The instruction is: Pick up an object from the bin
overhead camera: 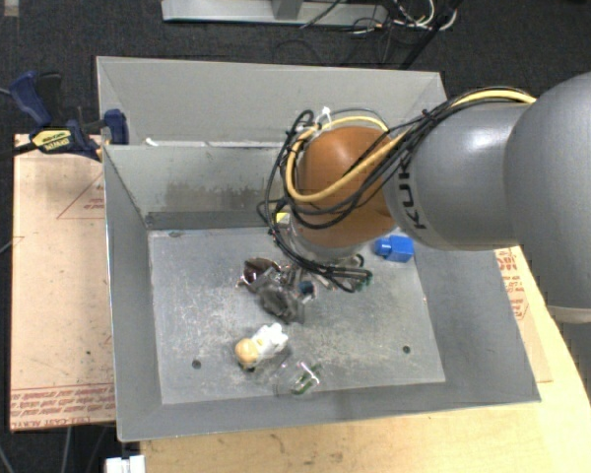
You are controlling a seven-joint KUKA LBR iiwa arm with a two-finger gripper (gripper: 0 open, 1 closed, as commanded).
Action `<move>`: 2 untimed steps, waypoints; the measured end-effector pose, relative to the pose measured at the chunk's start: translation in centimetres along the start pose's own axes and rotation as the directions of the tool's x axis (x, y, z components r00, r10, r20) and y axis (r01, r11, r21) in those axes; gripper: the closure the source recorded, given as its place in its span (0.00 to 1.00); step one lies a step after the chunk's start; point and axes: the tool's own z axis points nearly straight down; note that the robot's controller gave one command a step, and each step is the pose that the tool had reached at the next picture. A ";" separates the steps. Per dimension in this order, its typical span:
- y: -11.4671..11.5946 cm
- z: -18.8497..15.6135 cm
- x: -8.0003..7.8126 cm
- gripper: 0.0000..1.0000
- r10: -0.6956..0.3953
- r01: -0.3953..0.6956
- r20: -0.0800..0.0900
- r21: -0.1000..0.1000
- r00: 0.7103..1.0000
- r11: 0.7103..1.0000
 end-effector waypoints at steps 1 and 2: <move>0.0 0.0 0.0 1.00 0.001 -0.001 0.000 0.000 1.000 1.000; 0.0 -0.2 0.0 1.00 0.001 -0.001 -0.001 -0.001 1.000 1.000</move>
Offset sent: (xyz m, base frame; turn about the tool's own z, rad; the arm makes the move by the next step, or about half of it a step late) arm 0.0000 -0.0001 0.0190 0.0000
